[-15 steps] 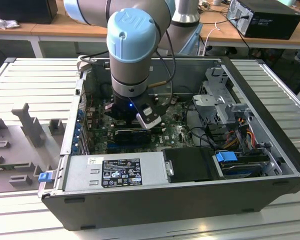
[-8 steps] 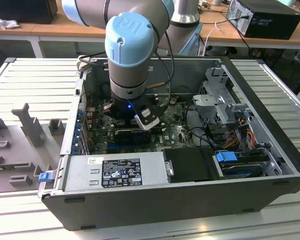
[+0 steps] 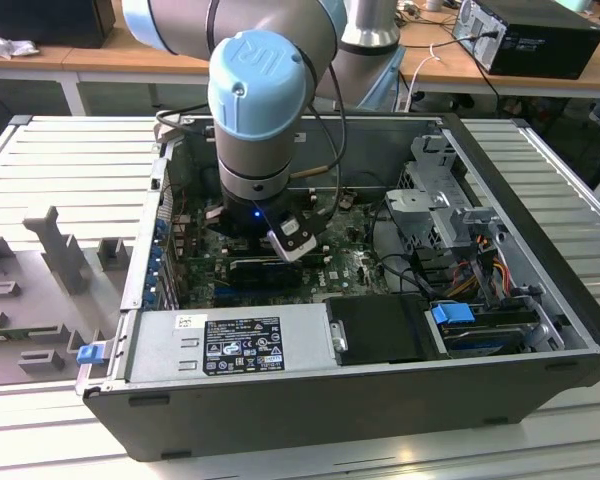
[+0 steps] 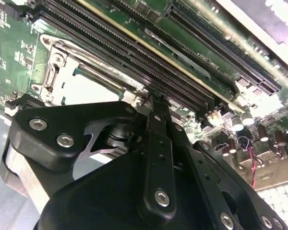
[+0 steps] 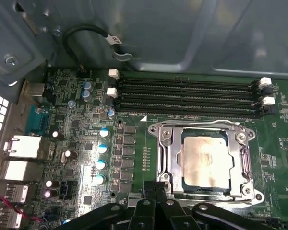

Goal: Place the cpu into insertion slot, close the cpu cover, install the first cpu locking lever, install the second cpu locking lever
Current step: 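Install the second cpu locking lever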

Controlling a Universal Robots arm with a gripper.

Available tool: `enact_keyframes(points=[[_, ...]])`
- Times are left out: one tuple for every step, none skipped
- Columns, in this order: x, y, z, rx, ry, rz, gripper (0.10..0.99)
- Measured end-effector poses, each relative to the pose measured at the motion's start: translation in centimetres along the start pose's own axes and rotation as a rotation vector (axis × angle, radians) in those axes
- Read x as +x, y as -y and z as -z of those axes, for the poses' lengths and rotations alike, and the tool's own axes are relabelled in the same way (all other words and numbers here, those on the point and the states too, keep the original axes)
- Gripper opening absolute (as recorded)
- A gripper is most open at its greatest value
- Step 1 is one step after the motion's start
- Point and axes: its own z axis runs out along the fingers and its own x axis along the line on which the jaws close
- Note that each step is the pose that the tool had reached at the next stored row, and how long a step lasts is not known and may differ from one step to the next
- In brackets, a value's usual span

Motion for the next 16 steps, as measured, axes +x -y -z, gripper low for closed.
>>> enact_keyframes(points=[[0.02,-0.02,0.08,0.0,-0.0002,0.0,0.106],[0.02,-0.08,0.23,0.0,0.0001,0.0,0.106],[0.02,-0.16,0.47,0.0,0.0,0.0,0.106],[0.02,-0.25,0.76,0.0,-0.0001,0.0,0.106],[0.02,-0.36,1.06,0.0,-0.0001,0.0,0.106],[0.02,-0.48,1.44,0.0,0.0,0.0,0.106],[0.02,-0.58,1.74,0.0,0.0,0.0,0.106],[0.01,-0.7,2.07,0.0,0.0,0.0,0.106],[0.01,-0.78,2.31,0.0,-0.0001,0.0,0.106],[0.01,-0.88,2.63,0.0,-0.0001,0.0,0.106],[0.0,-1.03,3.06,0.0,-0.0001,0.0,0.106],[0.0,-1.18,3.49,0.0,0.0,0.0,0.106],[-0.01,-1.31,3.87,0.0,-0.0001,0.0,0.106],[-0.01,-1.32,3.9,0.0,0.0,0.0,0.106],[-0.01,-1.32,3.9,0.0,0.0001,0.0,0.106],[-0.01,-1.32,3.9,0.0,0.0001,0.0,0.106]])
